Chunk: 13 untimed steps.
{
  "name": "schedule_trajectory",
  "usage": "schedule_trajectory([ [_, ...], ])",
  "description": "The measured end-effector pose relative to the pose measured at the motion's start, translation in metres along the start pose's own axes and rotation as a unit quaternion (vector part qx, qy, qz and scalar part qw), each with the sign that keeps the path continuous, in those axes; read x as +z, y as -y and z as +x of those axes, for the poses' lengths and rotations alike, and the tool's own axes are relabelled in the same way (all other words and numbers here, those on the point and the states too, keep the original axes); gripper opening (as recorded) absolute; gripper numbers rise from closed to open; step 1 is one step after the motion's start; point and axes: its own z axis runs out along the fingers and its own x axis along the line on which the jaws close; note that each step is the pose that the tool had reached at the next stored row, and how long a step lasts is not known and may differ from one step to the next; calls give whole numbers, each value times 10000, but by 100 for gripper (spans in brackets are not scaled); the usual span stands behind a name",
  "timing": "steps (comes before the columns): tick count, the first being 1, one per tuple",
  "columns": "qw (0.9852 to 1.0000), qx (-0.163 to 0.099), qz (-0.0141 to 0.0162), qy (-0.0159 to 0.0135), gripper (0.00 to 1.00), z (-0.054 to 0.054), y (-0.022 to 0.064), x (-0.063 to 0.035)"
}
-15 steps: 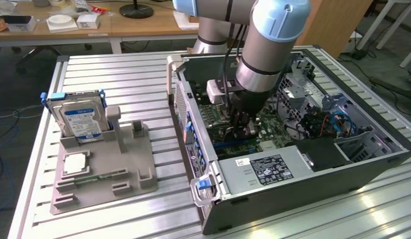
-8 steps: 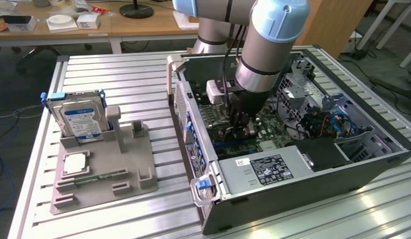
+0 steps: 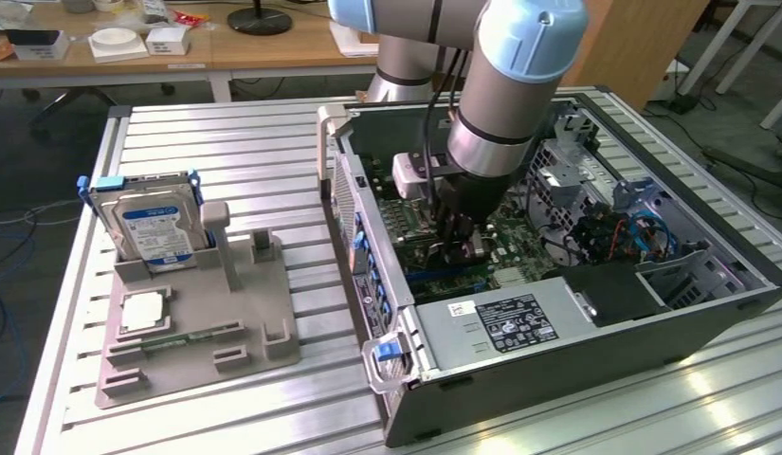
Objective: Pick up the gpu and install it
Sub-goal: 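Insert the gpu into the slot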
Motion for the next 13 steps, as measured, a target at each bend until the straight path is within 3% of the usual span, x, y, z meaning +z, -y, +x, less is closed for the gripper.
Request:
schedule_trajectory([
  [2,10000,2,-25,1,27,-1,1,2],
  [6,9999,9,-146,-6,27,0,5,1],
  [13,9999,12,-165,-6,27,0,1,1],
])
